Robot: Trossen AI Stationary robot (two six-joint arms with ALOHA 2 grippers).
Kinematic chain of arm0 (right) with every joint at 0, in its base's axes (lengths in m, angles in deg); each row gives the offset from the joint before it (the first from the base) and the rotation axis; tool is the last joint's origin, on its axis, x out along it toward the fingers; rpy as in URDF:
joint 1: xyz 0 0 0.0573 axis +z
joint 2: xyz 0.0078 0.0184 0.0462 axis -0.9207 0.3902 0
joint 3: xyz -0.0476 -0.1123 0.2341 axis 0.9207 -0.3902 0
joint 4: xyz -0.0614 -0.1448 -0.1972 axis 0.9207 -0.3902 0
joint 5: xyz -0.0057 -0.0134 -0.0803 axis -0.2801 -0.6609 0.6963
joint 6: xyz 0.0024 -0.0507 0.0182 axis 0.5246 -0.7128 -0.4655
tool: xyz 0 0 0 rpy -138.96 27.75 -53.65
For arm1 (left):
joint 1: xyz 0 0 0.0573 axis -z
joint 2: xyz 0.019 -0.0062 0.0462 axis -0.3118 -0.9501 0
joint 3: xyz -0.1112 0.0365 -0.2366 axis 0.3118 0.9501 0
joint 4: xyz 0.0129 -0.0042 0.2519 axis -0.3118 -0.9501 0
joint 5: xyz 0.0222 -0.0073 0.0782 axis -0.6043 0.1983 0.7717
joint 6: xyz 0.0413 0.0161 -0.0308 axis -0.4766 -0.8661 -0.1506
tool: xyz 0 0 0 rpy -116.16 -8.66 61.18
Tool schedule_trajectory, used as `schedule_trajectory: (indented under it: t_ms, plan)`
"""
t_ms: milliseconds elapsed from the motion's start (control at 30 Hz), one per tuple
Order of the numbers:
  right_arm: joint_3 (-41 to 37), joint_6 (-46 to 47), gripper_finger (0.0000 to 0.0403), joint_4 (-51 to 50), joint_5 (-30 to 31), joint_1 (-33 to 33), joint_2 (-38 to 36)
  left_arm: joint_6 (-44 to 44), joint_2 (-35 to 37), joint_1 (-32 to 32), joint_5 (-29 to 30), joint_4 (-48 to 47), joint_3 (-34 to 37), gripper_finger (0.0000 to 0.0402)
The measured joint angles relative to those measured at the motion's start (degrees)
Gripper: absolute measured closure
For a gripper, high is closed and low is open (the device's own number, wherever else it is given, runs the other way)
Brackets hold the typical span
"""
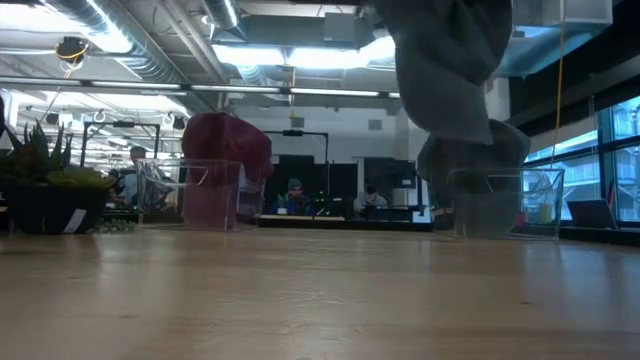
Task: Pick & Place hat
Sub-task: Put the gray cap into the right transparent bin
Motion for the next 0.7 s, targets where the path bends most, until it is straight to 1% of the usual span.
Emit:
schedule_trajectory:
  t_ms: [67,233,367,533,700]
  plan:
    - [0.6,1.4,0.039,-2.6,3.3,-0.7,0.0,2.1,2.9,0.0,0.0,0.0,2.7,0.0295]
    - [0.8,3.9,0.039,-7.3,7.9,-4.6,-0.3,6.2,7.6,0.0,-0.2,0.5,8.1,0.03]
    - [0.8,2.3,0.039,-10.0,8.5,-8.8,-0.6,7.7,8.8,0.0,0.2,0.5,10.4,0.0301]
    - [0.8,-0.6,0.039,-10.3,8.6,-13.7,-1.8,8.2,8.6,0.0,2.0,0.0,10.6,0.0297]
    - [-0.1,0.8,0.039,-13.0,8.6,-17.3,-3.9,8.2,8.5,0.0,2.3,-0.3,10.6,0.0299]
